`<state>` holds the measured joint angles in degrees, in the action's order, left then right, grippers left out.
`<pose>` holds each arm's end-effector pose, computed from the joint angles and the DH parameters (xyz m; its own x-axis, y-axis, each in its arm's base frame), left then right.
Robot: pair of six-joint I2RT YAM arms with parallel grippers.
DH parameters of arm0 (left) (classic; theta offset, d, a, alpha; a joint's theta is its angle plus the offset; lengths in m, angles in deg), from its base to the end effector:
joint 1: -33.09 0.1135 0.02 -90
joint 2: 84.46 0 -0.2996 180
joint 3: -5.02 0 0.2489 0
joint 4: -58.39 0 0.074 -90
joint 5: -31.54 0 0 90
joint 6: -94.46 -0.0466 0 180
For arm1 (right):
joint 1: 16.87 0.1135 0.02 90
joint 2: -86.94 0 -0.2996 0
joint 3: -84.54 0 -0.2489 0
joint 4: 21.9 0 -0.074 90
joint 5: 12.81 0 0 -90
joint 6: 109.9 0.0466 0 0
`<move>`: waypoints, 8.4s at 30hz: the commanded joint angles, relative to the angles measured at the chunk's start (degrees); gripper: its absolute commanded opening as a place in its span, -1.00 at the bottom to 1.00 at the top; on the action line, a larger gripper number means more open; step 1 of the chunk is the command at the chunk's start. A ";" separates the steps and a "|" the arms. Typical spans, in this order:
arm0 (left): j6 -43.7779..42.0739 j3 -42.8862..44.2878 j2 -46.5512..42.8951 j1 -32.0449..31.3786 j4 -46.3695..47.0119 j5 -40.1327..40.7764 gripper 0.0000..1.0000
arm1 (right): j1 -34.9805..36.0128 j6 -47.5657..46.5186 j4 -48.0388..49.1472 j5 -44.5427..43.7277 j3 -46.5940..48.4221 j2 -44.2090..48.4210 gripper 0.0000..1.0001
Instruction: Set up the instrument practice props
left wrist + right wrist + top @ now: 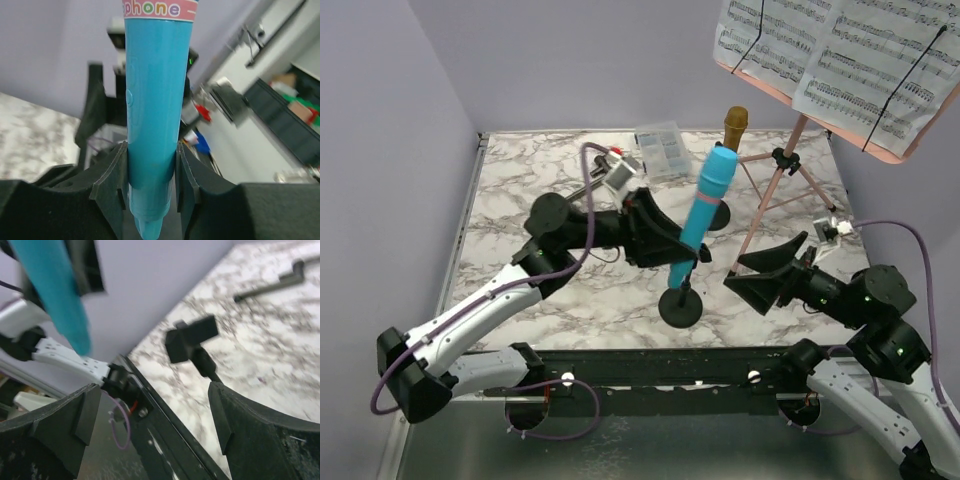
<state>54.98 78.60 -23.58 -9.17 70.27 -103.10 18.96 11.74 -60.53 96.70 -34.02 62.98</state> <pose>0.1367 -0.1685 0.4745 -0.5386 -0.2526 -0.8038 0.8425 -0.1543 -0.5161 0.0409 0.0487 0.3843 -0.4453 0.2884 -0.8477 -0.6917 0.4904 0.5302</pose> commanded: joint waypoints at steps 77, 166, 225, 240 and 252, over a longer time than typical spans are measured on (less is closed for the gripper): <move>-28.22 4.25 7.51 -3.18 -30.95 4.60 0.13 | 0.11 -0.55 4.21 -4.44 11.93 7.53 -0.99; -63.97 2.59 7.59 1.57 -29.91 -19.14 0.71 | 0.11 -1.92 12.94 1.12 8.26 -2.39 -0.99; -53.07 1.48 9.65 1.57 -24.70 -17.66 0.76 | 0.06 -27.61 0.89 13.10 28.80 -24.51 -0.99; -48.99 2.35 11.04 1.57 -23.93 -19.69 0.56 | 0.10 -26.26 2.10 14.87 29.66 -25.10 -0.99; -51.86 3.55 11.45 1.60 -28.09 -17.60 -1.00 | 0.10 -26.17 3.41 15.66 29.79 -25.73 -0.99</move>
<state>5.06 80.68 -12.19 -7.73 44.15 -121.03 18.96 -14.97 -60.12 110.38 -5.50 37.58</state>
